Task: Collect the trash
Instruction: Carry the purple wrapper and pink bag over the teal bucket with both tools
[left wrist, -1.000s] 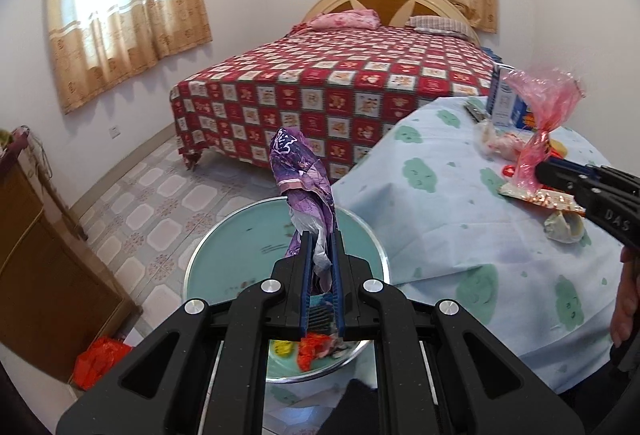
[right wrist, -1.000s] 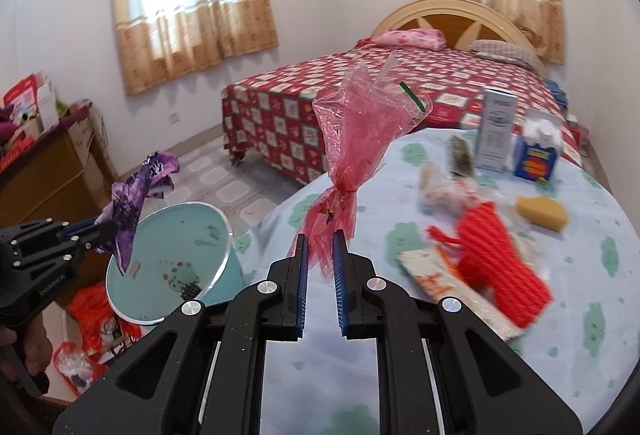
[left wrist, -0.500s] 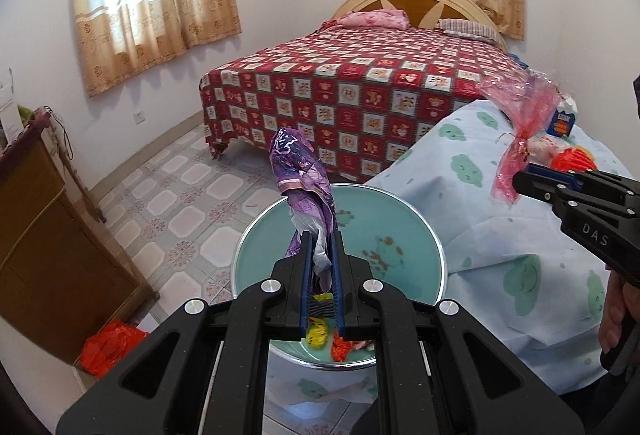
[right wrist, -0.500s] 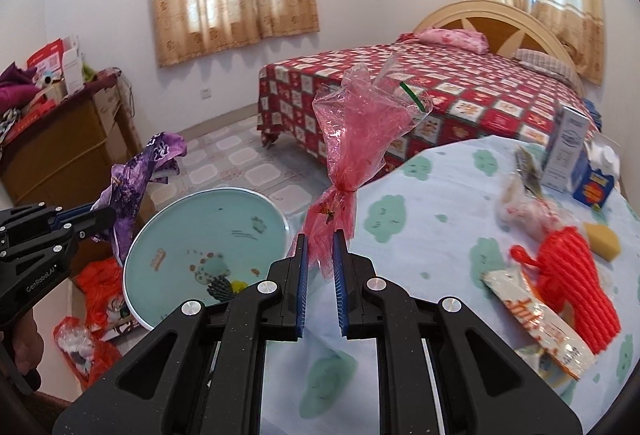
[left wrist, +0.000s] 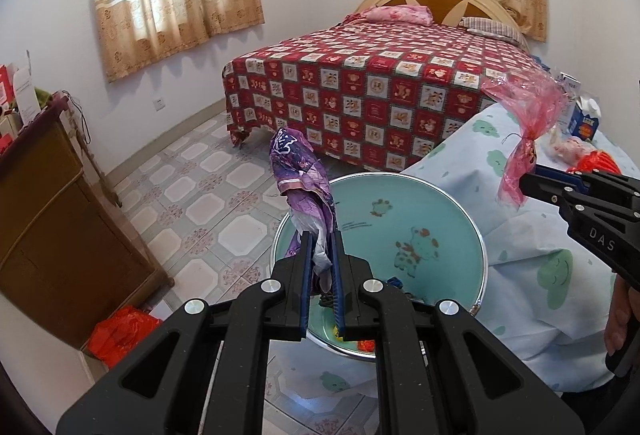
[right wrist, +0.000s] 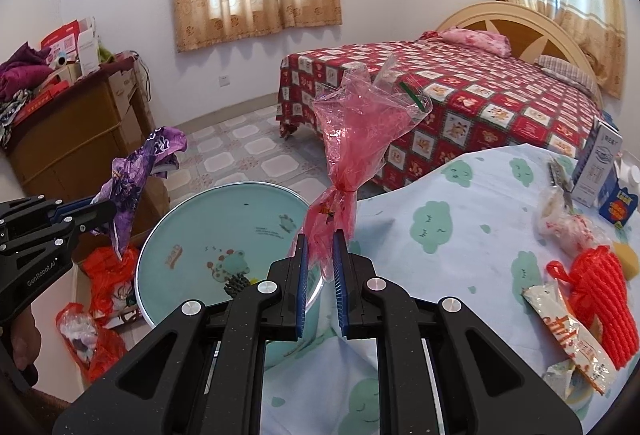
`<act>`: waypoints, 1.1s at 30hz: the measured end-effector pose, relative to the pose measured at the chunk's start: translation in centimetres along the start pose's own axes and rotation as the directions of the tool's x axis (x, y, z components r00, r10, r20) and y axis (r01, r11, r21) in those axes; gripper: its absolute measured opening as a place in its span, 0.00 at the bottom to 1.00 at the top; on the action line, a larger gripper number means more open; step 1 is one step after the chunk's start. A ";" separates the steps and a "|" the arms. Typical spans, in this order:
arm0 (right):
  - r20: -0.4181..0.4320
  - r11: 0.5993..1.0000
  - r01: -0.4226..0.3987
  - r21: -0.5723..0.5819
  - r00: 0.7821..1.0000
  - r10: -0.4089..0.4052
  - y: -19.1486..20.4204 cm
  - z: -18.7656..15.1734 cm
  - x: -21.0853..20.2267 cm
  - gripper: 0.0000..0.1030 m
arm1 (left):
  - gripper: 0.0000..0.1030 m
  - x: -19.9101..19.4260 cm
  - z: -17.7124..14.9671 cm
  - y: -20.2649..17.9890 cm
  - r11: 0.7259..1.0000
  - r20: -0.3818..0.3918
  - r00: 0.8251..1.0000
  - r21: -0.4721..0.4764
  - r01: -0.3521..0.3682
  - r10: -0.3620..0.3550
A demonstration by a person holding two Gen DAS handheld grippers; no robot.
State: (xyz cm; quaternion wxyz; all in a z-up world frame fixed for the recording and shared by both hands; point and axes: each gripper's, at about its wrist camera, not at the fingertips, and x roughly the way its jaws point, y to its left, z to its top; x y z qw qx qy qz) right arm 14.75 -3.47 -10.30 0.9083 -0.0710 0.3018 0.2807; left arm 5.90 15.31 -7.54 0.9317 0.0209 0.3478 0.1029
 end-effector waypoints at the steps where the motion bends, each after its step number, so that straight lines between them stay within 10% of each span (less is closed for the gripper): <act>1: -0.001 1.000 -0.002 -0.003 1.000 0.002 0.0 0.0 0.1 0.12 | 0.09 0.0 0.0 0.1 1.000 -0.001 1.000 -0.003 0.000 0.000; 33: -0.023 0.997 -0.038 -0.062 0.999 0.037 2.5 0.5 1.2 0.13 | 0.09 0.6 0.0 1.0 1.000 -0.007 1.000 -0.029 -0.002 0.002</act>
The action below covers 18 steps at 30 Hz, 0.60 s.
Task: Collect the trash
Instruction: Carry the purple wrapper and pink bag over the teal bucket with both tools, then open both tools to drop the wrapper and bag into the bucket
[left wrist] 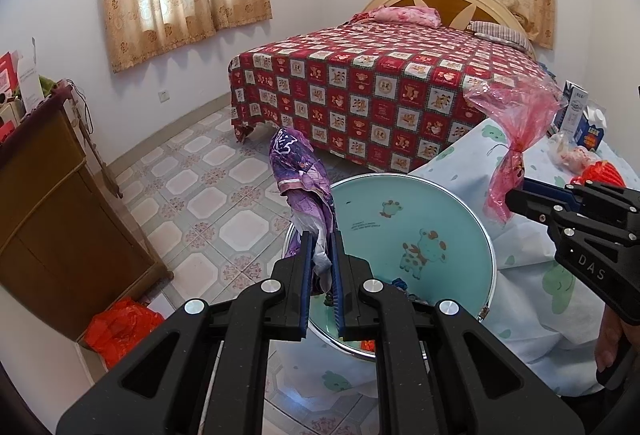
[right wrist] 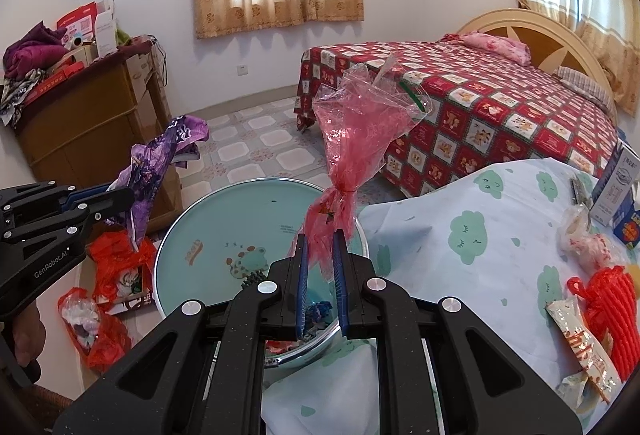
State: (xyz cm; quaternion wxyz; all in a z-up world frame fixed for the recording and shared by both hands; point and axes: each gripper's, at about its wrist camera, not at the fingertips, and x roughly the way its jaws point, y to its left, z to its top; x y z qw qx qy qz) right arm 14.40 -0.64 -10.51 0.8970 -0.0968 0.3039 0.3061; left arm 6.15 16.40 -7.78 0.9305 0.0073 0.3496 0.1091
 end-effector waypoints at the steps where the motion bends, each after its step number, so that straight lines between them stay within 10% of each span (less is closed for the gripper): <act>1: -0.001 1.000 -0.001 0.000 1.000 0.001 0.0 0.0 0.1 0.13 | 0.09 0.0 0.0 0.0 1.000 -0.001 1.000 0.000 0.002 -0.002; 18: -0.031 1.000 -0.027 -0.002 0.999 0.027 0.6 -0.9 1.0 0.38 | 0.31 0.3 -0.5 -1.6 0.998 -0.005 0.998 0.009 0.065 -0.065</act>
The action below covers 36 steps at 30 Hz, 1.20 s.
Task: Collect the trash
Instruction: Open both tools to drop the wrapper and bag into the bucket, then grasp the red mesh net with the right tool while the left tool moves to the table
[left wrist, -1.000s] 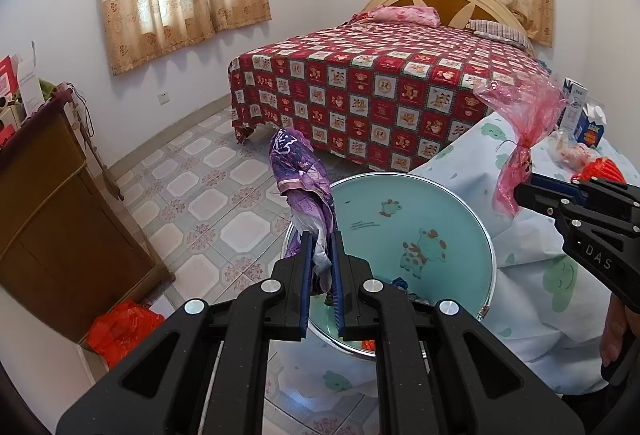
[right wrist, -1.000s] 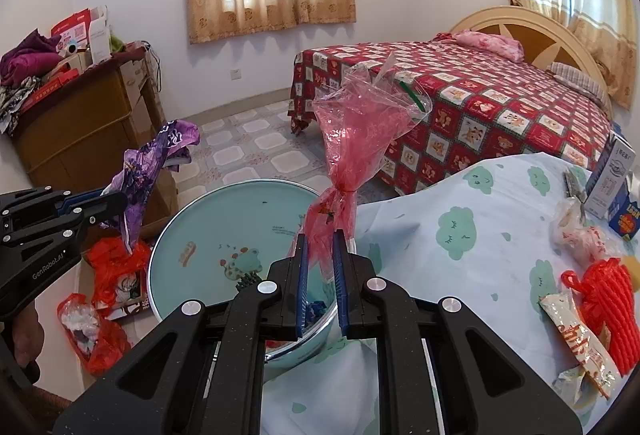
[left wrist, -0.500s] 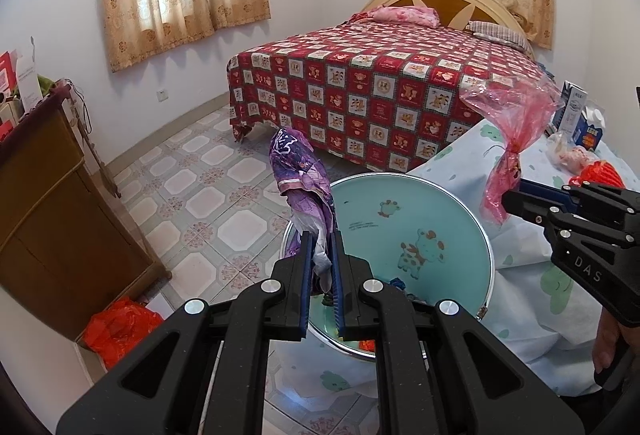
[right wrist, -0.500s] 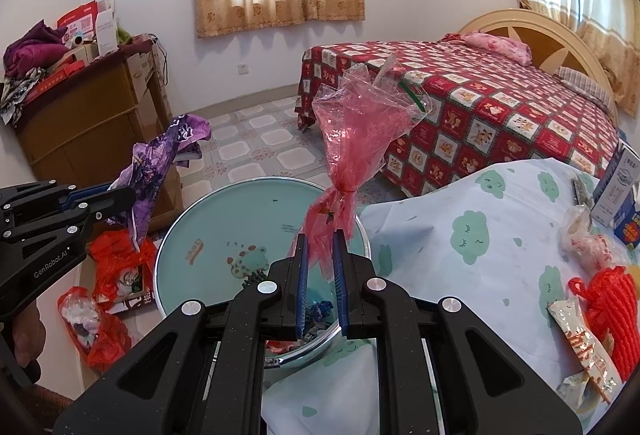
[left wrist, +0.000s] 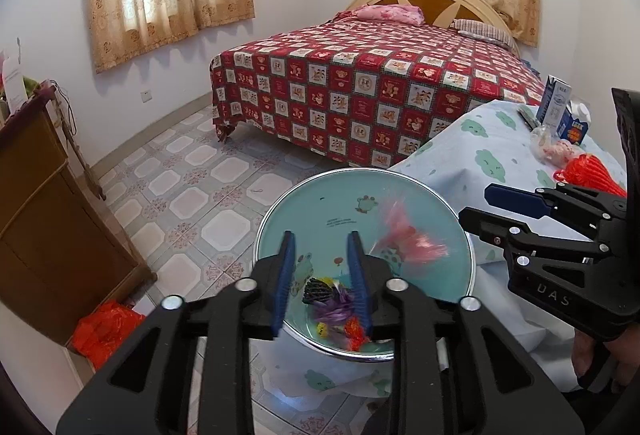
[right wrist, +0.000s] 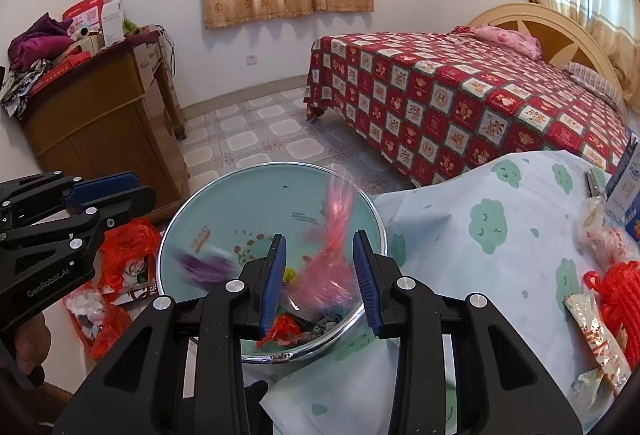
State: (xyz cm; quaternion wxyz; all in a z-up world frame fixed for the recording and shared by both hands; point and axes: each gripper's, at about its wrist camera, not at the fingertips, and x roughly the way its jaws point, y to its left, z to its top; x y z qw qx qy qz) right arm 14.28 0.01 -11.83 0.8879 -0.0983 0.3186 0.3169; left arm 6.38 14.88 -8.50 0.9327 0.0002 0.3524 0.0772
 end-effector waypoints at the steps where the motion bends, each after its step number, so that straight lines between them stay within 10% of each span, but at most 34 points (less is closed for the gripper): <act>1: 0.001 1.000 0.002 0.003 1.000 -0.002 -0.1 0.0 0.0 0.40 | 0.36 0.0 0.0 -0.1 1.000 0.000 1.000 0.001 -0.003 0.003; 13: 0.040 0.982 0.158 0.105 0.986 -0.163 -6.1 -2.2 -5.1 0.43 | 0.64 1.6 -1.4 -1.5 0.999 -0.043 0.999 0.028 -0.032 0.033; 21: 0.014 0.856 0.431 0.285 0.891 -0.453 -18.7 -5.7 -12.9 0.43 | 0.65 2.5 -2.7 -4.1 0.995 -0.077 0.996 0.099 -0.026 0.033; 29: -0.158 0.886 0.366 0.285 0.929 -0.334 -21.9 -9.4 -11.2 0.27 | 0.65 2.5 -2.7 -7.3 0.987 -0.073 0.997 0.158 -0.021 0.032; 36: -0.009 0.893 0.305 0.332 0.947 -0.320 -20.5 -9.3 -15.0 0.20 | 0.65 1.2 -1.2 -11.2 0.984 -0.041 0.999 0.176 0.030 -0.023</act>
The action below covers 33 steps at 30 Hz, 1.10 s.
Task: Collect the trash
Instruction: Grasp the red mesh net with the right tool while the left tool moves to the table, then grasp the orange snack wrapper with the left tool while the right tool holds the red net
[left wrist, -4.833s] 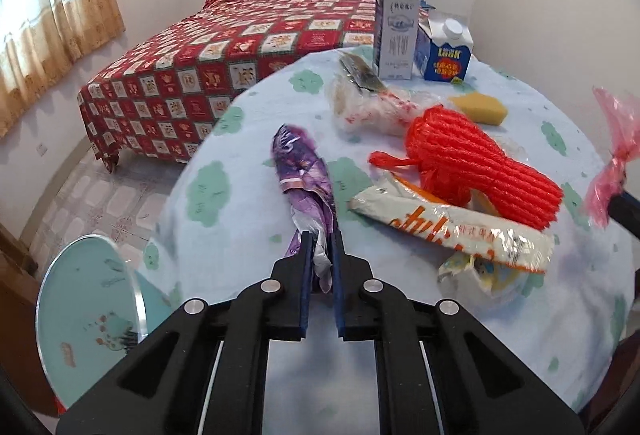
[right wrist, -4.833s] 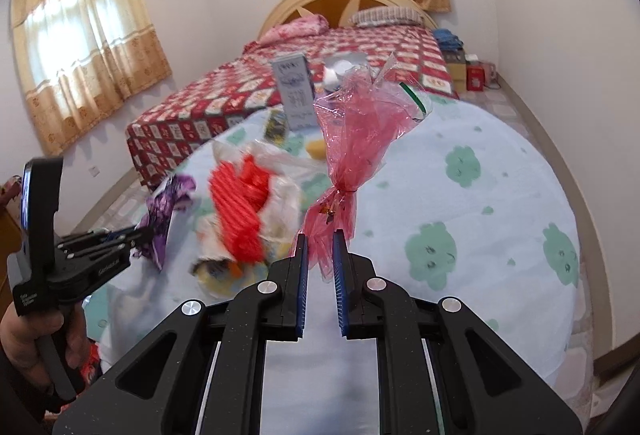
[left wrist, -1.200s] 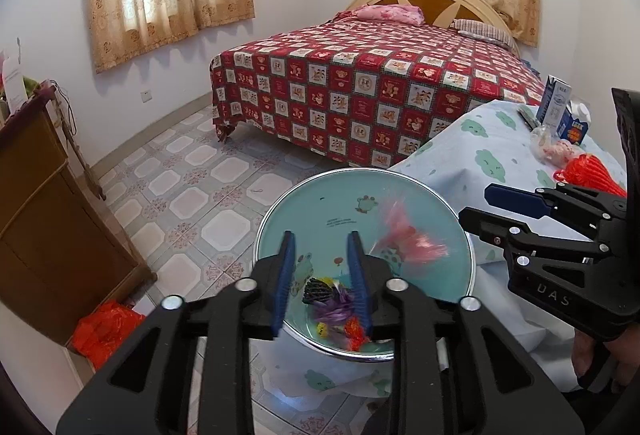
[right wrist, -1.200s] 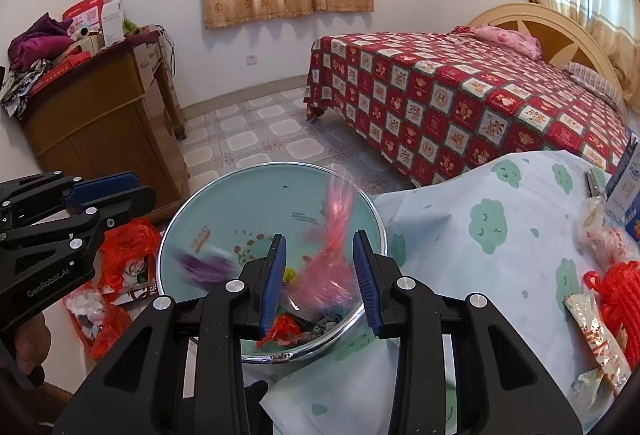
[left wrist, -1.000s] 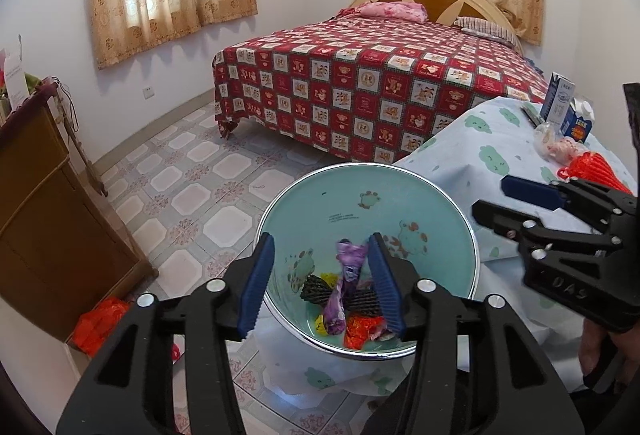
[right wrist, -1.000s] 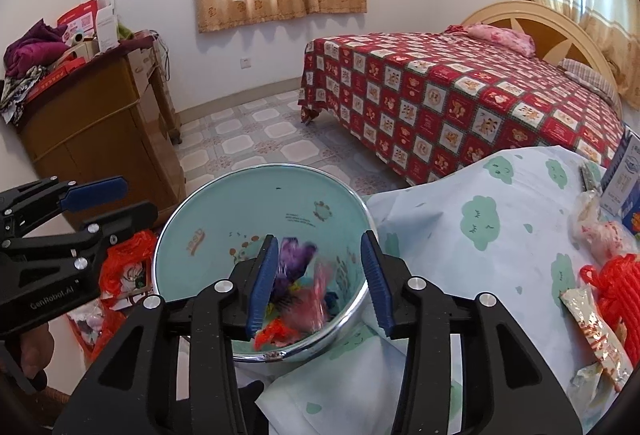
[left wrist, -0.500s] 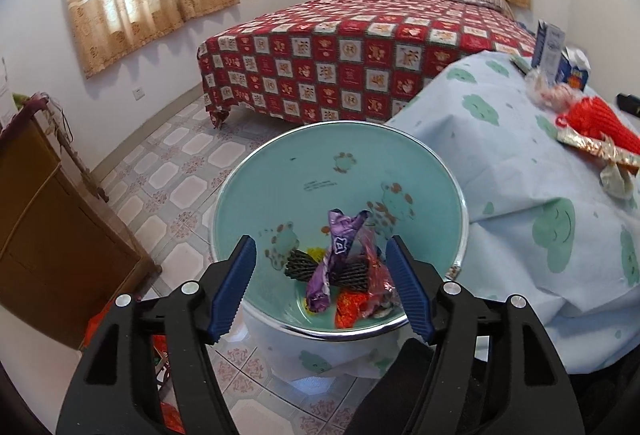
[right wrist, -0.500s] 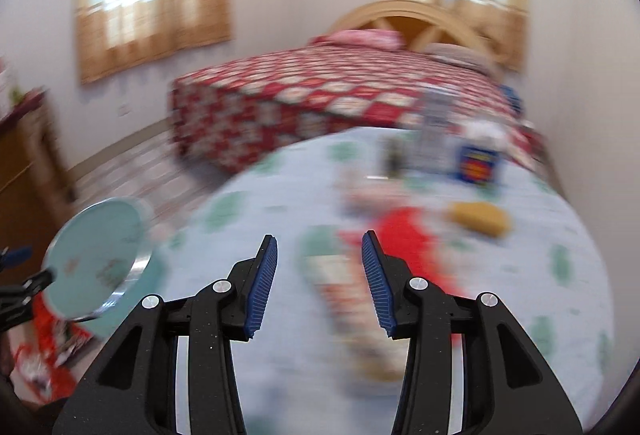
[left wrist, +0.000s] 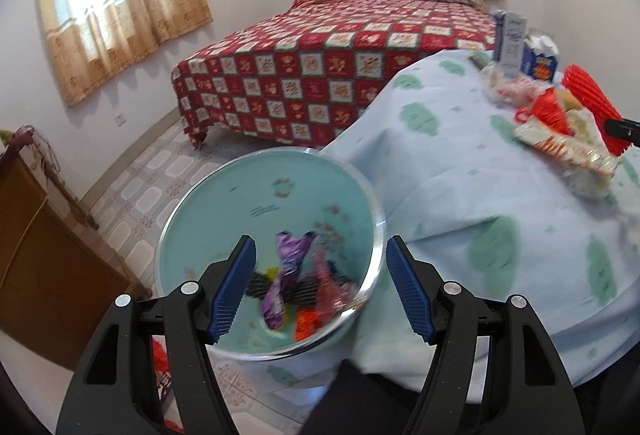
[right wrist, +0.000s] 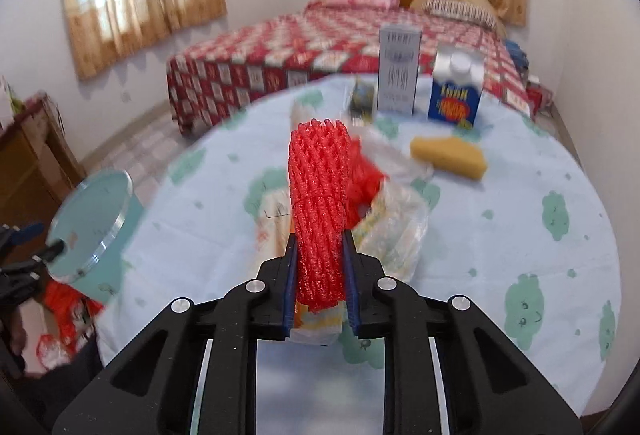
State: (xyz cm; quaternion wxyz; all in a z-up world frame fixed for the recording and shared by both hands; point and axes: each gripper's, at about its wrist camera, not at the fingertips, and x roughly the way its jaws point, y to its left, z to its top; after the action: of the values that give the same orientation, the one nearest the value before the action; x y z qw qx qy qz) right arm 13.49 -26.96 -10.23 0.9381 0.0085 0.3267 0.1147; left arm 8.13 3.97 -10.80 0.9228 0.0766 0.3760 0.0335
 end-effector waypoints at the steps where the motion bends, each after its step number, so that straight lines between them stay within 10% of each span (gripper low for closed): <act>1: 0.023 1.000 0.004 0.014 1.000 -0.005 -0.2 0.1 -0.8 0.20 | 0.66 -0.2 0.3 -0.8 1.000 0.008 1.000 0.005 0.011 -0.011; 22: 0.071 0.954 0.167 0.250 0.979 -0.191 -11.0 -7.9 -6.6 0.21 | 0.83 -0.4 7.3 -22.4 0.970 0.033 0.976 0.125 0.207 -0.213; 33: 0.104 0.963 0.101 0.249 0.986 -0.131 -9.9 -8.7 -6.4 0.21 | 0.84 1.5 4.6 -16.3 0.986 -0.017 0.999 0.165 0.033 -0.030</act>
State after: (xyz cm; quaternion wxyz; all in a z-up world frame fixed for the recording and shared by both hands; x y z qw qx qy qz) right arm 5.36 -38.49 -14.09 0.9530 0.1107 0.2813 0.0180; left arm 12.52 -12.43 -11.29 0.9109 0.1465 0.3855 -0.0118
